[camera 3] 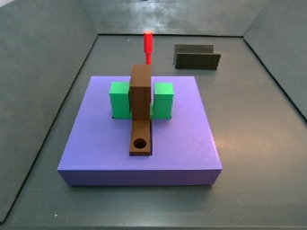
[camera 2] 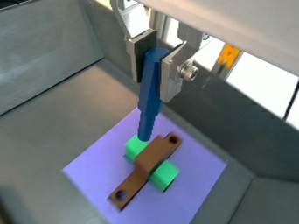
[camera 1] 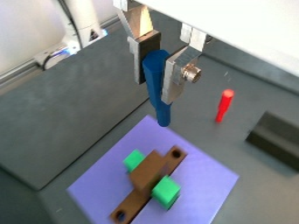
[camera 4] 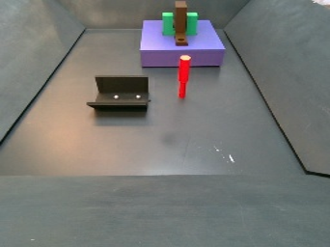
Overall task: Pick up the blue object. Move up. Place the blue object on the fixture. Regrasp the blue object. Move to above the board. Insert the blue object.
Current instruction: Insert the blue object.
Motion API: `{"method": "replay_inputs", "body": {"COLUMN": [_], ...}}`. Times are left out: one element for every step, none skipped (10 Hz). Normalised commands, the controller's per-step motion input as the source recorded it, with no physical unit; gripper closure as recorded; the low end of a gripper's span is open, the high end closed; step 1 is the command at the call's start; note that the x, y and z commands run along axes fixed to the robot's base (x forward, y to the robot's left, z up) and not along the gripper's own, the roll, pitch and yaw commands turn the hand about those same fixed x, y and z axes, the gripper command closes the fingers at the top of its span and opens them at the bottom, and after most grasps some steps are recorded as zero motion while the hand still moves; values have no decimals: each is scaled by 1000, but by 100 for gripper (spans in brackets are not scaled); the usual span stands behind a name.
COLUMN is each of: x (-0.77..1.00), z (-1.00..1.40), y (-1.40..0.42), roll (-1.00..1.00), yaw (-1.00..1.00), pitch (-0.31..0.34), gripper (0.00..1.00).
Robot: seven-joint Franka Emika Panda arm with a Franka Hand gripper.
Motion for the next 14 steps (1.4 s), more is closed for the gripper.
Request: {"method": "replay_inputs", "body": {"x": [34, 34, 14, 0, 0, 0, 0, 0, 0, 0, 0, 0, 0, 0], "z": [-3, -120, -351, -783, -823, -774, -680, -520, -409, -331, -303, -489, -580, -551], "y": [-434, -537, -674, -683, -386, -297, -214, -140, -111, -97, -74, -83, -103, -114], "roll": [-500, -454, -331, -113, -20, -3, -94, -80, -89, -57, 0, 0, -7, 0], "yaw": [23, 43, 63, 86, 74, 94, 86, 94, 97, 109, 114, 123, 129, 137], "pitch": [73, 56, 27, -21, -123, -179, -143, -100, -100, -96, -110, -149, -187, -193], "gripper": [100, 100, 100, 100, 100, 100, 100, 100, 100, 100, 100, 100, 100, 100]}}
